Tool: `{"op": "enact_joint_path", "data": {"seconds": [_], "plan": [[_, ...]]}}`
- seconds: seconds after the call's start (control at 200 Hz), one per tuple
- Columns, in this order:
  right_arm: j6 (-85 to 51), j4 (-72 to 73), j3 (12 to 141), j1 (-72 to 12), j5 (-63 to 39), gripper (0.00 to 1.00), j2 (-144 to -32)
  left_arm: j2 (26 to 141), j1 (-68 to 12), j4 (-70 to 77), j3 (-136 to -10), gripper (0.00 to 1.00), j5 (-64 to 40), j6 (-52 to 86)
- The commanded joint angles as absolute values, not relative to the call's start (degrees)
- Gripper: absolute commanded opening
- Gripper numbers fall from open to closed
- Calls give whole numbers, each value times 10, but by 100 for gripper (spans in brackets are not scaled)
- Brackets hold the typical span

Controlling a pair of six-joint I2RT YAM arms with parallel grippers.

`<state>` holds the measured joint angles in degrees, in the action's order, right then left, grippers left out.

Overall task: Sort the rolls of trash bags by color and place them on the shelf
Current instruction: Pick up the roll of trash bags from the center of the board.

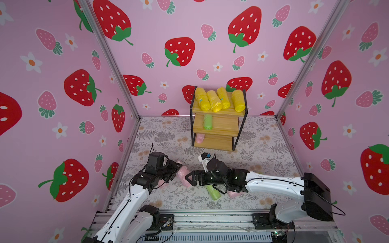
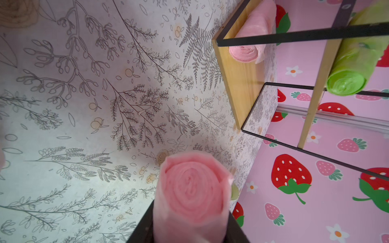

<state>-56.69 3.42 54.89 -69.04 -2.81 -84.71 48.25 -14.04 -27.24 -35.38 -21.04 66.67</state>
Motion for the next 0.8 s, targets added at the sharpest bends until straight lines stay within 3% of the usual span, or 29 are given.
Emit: {"op": "enact_joint_path", "data": {"seconds": [0.0,0.39,0.66,0.795], "plan": [[-583,83,561,-698,-37,96,-868,471,-142,-266,-352,0,-232,695],[-617,158,558,-703,-45,78,-917,429,-142,-262,-337,0,-242,729],[-657,216,554,-703,-76,53,-950,423,-142,-256,-322,0,-241,737],[-673,248,541,-703,-90,56,-960,419,-142,-264,-320,0,-230,738]]}}
